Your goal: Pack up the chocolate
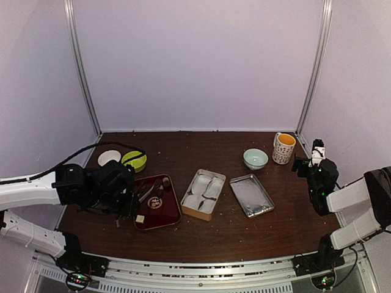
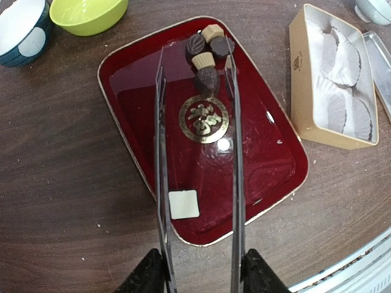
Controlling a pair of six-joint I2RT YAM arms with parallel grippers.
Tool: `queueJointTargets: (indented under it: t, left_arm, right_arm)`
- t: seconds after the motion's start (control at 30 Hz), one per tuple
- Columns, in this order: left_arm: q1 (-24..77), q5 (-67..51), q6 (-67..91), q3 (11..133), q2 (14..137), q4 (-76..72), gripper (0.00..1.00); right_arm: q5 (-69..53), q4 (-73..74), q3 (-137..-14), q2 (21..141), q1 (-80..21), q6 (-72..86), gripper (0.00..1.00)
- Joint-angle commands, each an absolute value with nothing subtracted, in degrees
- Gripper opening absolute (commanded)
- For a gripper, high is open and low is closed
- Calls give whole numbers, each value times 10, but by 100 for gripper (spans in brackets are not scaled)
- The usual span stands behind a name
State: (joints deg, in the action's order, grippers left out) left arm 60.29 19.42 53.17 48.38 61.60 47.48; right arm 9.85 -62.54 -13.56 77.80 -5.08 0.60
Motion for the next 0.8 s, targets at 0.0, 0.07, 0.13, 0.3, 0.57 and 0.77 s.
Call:
queueJointTargets:
  t: [0.0,0.07,0.13,0.3,0.57,0.77]
  left_arm:
    - [599,197,533,486,633,482,43]
    - [599,198,528,491,642,483,43]
    - [599,200,523,499,653,483,43]
    - [600,209,517,519,695,484,43]
    - [600,207,505,556,760,486,43]
    - [599,220,521,576,783,524,39]
  right_arm:
    - [104,-626,-143,779,-47,12,100]
    - [104,-626,-143,779,-47,12,100]
    - [104,-626,-143,779,-47,12,100]
    - [104,-626,-143,779,-47,12,100]
    - [104,-626,-143,779,-47,12,100]
    - [104,-626,-143,779,-47,12,100]
